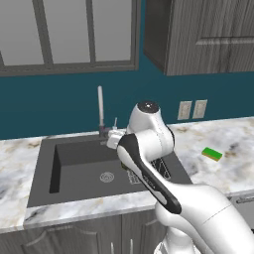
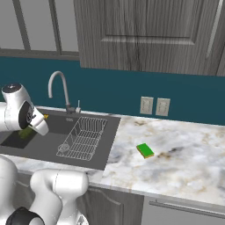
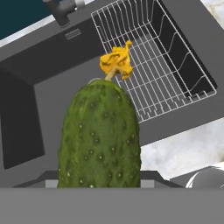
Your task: Turn on the sink faucet. Then move the cucumber from the counter to the sink. Turn off the sink. Move the vegetable from the sink to the pot next to the stove. Finally move the pot to the front right burner.
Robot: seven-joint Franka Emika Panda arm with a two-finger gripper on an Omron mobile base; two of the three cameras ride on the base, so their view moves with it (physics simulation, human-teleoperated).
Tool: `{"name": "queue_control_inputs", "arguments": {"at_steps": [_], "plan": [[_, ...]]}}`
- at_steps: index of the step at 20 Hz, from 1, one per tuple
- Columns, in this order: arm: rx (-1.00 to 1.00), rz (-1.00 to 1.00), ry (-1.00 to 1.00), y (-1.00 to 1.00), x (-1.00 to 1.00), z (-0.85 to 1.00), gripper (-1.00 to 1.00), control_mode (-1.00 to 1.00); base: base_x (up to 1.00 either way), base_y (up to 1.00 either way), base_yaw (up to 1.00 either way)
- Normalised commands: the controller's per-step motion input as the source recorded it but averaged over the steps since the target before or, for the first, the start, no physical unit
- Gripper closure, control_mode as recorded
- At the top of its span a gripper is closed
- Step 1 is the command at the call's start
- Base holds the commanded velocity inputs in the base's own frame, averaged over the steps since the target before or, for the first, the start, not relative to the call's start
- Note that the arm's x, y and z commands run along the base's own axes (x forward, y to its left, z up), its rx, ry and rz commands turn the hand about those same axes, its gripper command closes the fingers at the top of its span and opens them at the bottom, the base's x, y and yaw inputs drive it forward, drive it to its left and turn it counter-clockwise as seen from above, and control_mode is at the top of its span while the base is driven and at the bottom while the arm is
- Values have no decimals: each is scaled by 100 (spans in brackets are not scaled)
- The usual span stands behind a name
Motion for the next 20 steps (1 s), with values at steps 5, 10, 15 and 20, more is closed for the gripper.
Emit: {"name": "queue_control_inputs", "arguments": {"at_steps": [5, 10, 15, 20], "plan": [[0, 0, 0, 0, 0, 0, 100, 100, 0, 0, 0], [0, 0, 0, 0, 0, 0, 100, 100, 0, -1, 0], [0, 0, 0, 0, 0, 0, 100, 100, -70, -8, -3], [0, 0, 0, 0, 0, 0, 100, 100, -84, -4, 0]]}}
